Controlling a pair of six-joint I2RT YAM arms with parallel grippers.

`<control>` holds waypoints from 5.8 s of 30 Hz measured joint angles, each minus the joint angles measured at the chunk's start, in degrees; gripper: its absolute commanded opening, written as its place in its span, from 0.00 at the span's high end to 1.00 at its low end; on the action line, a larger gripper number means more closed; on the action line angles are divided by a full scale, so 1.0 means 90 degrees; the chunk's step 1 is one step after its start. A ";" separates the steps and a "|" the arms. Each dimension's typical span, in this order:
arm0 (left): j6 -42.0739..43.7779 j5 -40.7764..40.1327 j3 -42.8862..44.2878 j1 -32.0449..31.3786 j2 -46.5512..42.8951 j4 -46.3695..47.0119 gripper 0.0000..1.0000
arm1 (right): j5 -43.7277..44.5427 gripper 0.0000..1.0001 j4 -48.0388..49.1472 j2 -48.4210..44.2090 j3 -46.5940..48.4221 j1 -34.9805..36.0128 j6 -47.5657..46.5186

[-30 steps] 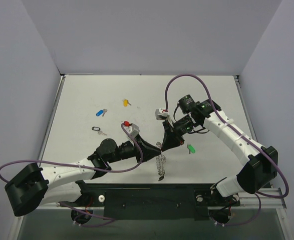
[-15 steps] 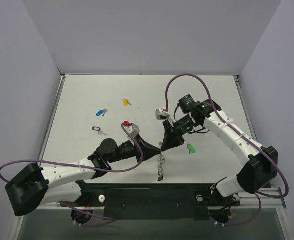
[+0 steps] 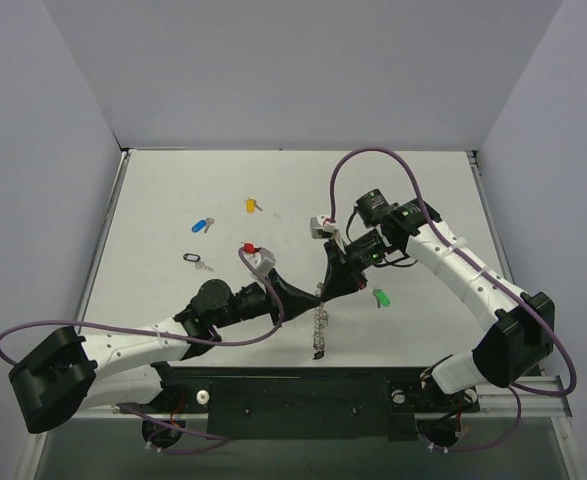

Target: Put the keys on the keyring

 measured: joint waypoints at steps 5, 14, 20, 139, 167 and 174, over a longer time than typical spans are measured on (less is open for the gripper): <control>0.0141 -0.0061 -0.0136 0.0000 -0.0282 -0.0221 1.00 | -0.0053 0.51 0.0039 -0.0085 0.0000 -0.0039 0.0136; 0.1562 0.0279 -0.0012 0.0000 -0.1146 -0.1707 1.00 | 0.0046 0.46 0.0036 -0.1200 -0.0083 -0.0668 0.0092; 0.2727 0.0748 0.0299 0.0000 -0.1501 -0.2251 1.00 | 0.0219 0.46 0.0036 -0.1515 -0.0750 -0.1481 -0.0092; 0.3024 0.3334 0.1625 0.2220 -0.0940 -0.3874 1.00 | 0.3310 0.81 0.3011 0.1919 -0.2183 -0.3247 0.4605; 0.3024 0.3334 0.1625 0.2222 -0.0940 -0.3876 1.00 | 0.3407 0.87 0.2960 0.1921 -0.2140 -0.3189 0.4595; 0.3024 0.3334 0.1625 0.2222 -0.0940 -0.3876 1.00 | 0.3381 0.89 0.2912 0.2021 -0.2084 -0.3150 0.4585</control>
